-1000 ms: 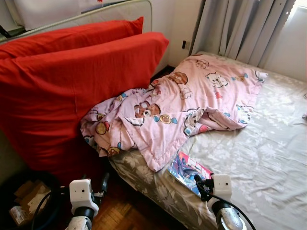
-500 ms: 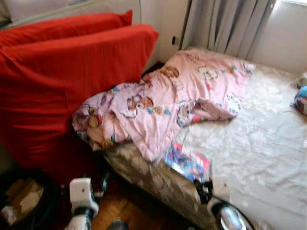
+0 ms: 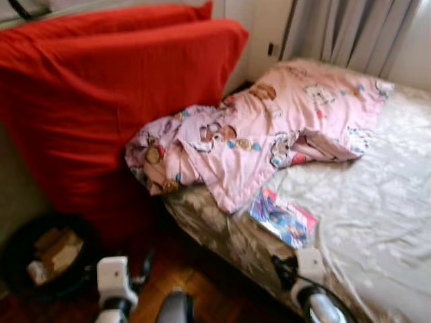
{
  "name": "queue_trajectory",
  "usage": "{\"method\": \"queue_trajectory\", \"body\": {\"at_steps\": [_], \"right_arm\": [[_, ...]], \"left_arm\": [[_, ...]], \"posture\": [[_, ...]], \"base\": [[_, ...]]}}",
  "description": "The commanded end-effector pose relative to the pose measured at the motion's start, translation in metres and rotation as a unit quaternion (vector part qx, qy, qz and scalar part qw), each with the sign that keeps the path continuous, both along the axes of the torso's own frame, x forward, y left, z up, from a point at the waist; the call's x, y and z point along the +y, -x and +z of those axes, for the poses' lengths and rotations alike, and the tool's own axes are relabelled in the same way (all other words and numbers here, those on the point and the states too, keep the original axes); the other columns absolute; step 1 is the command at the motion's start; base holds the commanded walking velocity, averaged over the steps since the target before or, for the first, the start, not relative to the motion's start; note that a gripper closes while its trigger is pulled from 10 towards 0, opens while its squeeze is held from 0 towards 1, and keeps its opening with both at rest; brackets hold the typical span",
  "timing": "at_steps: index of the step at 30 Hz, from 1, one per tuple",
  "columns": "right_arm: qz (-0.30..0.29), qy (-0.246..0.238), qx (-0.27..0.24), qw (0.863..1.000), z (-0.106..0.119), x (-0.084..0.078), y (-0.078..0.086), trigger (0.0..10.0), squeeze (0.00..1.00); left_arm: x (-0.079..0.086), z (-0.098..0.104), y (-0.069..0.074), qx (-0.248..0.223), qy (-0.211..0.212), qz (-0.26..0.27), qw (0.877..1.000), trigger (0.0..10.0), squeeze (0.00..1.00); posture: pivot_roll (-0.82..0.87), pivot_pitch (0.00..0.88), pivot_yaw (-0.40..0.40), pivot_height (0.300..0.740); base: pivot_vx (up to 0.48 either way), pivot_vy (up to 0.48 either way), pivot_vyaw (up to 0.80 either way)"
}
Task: Clean up the room
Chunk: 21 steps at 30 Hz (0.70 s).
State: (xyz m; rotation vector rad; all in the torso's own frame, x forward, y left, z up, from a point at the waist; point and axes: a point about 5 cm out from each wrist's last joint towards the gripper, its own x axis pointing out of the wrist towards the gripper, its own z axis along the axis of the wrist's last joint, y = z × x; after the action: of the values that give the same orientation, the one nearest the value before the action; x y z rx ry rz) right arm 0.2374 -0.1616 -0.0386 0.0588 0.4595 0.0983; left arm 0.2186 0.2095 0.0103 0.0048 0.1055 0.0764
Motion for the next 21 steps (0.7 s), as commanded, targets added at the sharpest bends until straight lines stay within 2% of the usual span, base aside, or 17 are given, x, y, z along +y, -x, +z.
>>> {"method": "queue_trajectory", "body": {"at_steps": [1, 21], "right_arm": [[-0.004, 0.004, 0.018, 1.000, -0.0042, -0.0039, 0.0039, 10.0, 0.00], [-0.002, -0.007, -0.002, 1.000, 0.0009, 0.0016, -0.0017, 10.0, 0.00]], "left_arm": [[-0.0019, 0.0033, -0.0029, -0.006, 0.002, -0.005, 1.000, 10.0, 0.00], [-0.0033, 0.0043, -0.0034, -0.005, 0.005, -0.014, 1.000, 10.0, 0.00]], "posture": [[0.04, 0.074, -0.031, 0.655], [0.04, 0.074, -0.029, 0.643]], "base": [[0.000, 0.000, 0.00], [0.000, 0.000, 0.00]]}}
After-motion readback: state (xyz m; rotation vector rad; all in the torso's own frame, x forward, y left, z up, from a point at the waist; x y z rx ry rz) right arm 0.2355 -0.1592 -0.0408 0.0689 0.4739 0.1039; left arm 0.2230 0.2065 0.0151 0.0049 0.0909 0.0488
